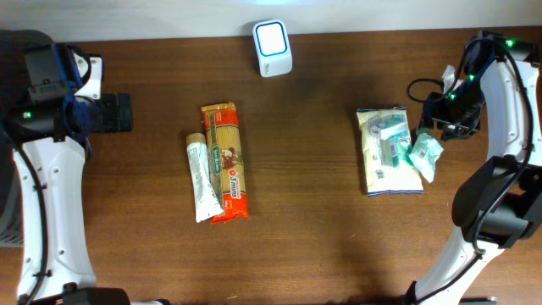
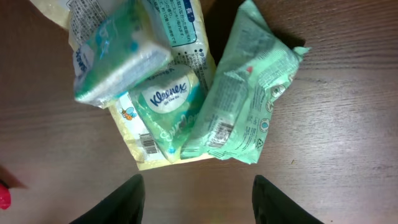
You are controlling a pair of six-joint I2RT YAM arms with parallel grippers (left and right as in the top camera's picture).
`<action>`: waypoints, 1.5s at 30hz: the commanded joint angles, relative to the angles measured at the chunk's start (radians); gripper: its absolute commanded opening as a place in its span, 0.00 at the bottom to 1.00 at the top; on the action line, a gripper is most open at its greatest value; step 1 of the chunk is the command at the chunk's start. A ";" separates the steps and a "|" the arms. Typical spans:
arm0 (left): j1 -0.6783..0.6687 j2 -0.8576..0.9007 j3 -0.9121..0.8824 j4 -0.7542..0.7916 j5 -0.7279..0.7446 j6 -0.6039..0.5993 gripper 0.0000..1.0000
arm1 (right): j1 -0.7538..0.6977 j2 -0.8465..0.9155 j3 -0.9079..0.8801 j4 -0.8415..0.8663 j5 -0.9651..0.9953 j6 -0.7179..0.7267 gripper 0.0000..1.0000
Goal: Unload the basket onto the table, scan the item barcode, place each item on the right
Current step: 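Carry the pouch right and drop it onto the snack bag pile, then reach the right gripper to the white tube and grasp it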
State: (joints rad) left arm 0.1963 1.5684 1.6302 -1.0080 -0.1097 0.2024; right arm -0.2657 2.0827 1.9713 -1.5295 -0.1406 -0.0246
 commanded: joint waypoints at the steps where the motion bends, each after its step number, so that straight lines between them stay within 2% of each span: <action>1: 0.005 -0.011 0.013 0.001 -0.003 0.013 0.99 | 0.049 0.002 0.026 -0.018 -0.095 -0.058 0.53; 7: 0.005 -0.011 0.013 0.000 -0.003 0.013 0.99 | 0.337 0.000 0.129 0.029 -0.205 -0.002 0.54; 12: 0.005 -0.011 0.013 0.000 -0.003 0.013 0.99 | 0.628 0.002 0.030 0.301 -0.208 0.222 0.57; 16: 0.005 -0.011 0.013 0.001 -0.003 0.013 0.99 | 0.804 0.023 -0.033 0.475 -0.208 0.244 0.59; 17: 0.005 -0.011 0.013 0.001 -0.003 0.013 0.97 | 0.841 0.035 -0.043 0.513 -0.208 0.244 0.59; 18: 0.005 -0.011 0.013 0.001 -0.003 0.013 0.99 | 0.889 0.058 -0.045 0.555 -0.206 0.244 0.59; 25: 0.005 -0.011 0.013 0.000 -0.003 0.013 0.99 | 1.034 0.169 -0.045 0.696 -0.160 0.297 0.59; 37: 0.005 -0.011 0.013 0.001 -0.003 0.013 0.99 | 1.103 0.313 -0.048 0.756 -0.138 0.322 0.58; 39: 0.005 -0.011 0.013 0.000 -0.003 0.013 0.99 | 1.103 0.328 -0.048 0.756 -0.136 0.351 0.45; 40: 0.005 -0.011 0.013 0.000 -0.003 0.013 0.99 | 1.103 0.332 -0.048 0.757 -0.136 0.360 0.34; 41: 0.005 -0.011 0.013 0.000 -0.003 0.013 0.99 | 1.103 0.332 -0.048 0.756 -0.136 0.360 0.17; 42: 0.005 -0.011 0.013 0.001 -0.003 0.013 0.99 | 1.102 0.332 -0.048 0.758 -0.136 0.359 0.04; 45: 0.005 -0.011 0.013 0.000 -0.003 0.013 0.99 | 1.088 0.319 -0.048 0.755 -0.168 0.359 0.04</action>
State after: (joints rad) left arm 0.1963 1.5684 1.6302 -1.0084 -0.1097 0.2028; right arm 0.8291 2.3722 1.9400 -0.7601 -0.3153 0.3347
